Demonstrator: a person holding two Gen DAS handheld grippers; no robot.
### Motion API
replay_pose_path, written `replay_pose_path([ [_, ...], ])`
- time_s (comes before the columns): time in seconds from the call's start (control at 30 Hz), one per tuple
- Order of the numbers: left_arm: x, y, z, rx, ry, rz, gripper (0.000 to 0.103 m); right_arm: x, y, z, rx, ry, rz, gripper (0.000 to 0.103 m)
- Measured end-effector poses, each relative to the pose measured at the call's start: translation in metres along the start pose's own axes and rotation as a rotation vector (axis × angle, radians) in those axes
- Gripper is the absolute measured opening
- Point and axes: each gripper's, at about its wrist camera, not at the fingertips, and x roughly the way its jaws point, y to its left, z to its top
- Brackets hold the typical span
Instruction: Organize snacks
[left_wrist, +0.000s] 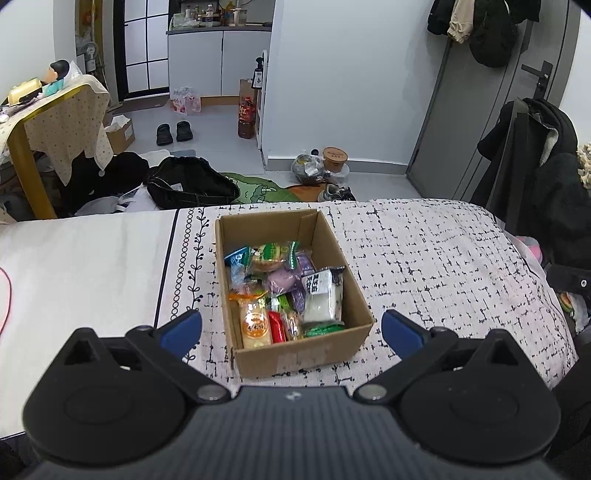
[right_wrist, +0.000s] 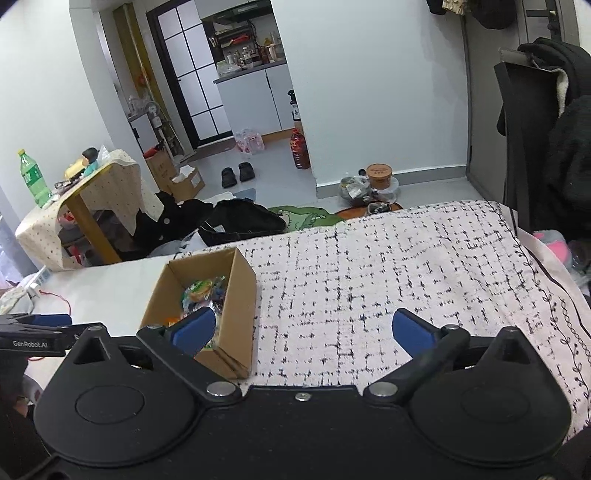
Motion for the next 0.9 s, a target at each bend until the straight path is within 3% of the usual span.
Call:
replay_pose_path([
  [0.9,-0.008,-0.002,-0.012,0.028,-0.023,-0.020,0.103,-0.008,0.008,-0.014,-0.027,-0.006,-0.044,0.103],
])
